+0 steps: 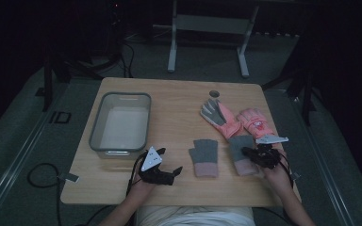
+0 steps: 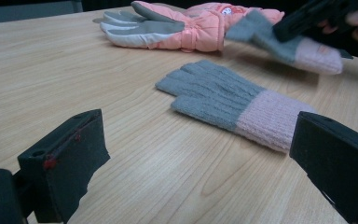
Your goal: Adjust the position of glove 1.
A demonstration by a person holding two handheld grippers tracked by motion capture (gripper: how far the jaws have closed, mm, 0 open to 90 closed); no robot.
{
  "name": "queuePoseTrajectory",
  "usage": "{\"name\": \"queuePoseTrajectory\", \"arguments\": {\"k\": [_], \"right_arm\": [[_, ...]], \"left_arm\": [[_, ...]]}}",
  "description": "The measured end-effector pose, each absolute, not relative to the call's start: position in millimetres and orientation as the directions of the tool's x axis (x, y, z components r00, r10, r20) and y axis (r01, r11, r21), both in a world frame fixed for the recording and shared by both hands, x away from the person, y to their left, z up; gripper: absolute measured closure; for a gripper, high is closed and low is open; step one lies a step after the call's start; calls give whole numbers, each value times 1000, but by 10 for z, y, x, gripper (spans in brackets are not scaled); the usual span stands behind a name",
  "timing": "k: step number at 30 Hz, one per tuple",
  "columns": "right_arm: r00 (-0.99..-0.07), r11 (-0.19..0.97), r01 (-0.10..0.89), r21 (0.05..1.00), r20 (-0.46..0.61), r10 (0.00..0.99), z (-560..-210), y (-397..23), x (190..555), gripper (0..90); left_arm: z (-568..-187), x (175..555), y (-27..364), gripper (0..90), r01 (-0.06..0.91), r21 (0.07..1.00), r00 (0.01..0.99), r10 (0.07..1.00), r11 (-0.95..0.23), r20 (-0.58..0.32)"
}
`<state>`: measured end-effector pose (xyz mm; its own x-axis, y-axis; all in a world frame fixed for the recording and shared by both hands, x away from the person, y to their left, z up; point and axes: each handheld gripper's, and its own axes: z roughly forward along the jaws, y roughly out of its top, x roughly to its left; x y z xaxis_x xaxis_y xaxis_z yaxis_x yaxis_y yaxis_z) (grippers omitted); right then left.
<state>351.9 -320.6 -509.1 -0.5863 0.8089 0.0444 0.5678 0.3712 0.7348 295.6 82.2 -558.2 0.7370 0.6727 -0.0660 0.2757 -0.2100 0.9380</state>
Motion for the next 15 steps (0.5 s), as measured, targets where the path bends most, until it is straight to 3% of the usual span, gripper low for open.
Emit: {"name": "queuePoseTrajectory", "arguments": {"k": [8, 15], "right_arm": [[-524, 298, 561, 772, 53, 850, -4888, -3054, 3257, 857], [-476, 259, 610, 749, 85, 875, -5131, -3059, 3165, 857]], "left_arm": [[-5582, 2955, 818, 32, 275, 938, 738, 672, -212, -65], [-5583, 2951, 813, 32, 273, 938, 738, 672, -211, -63]]}}
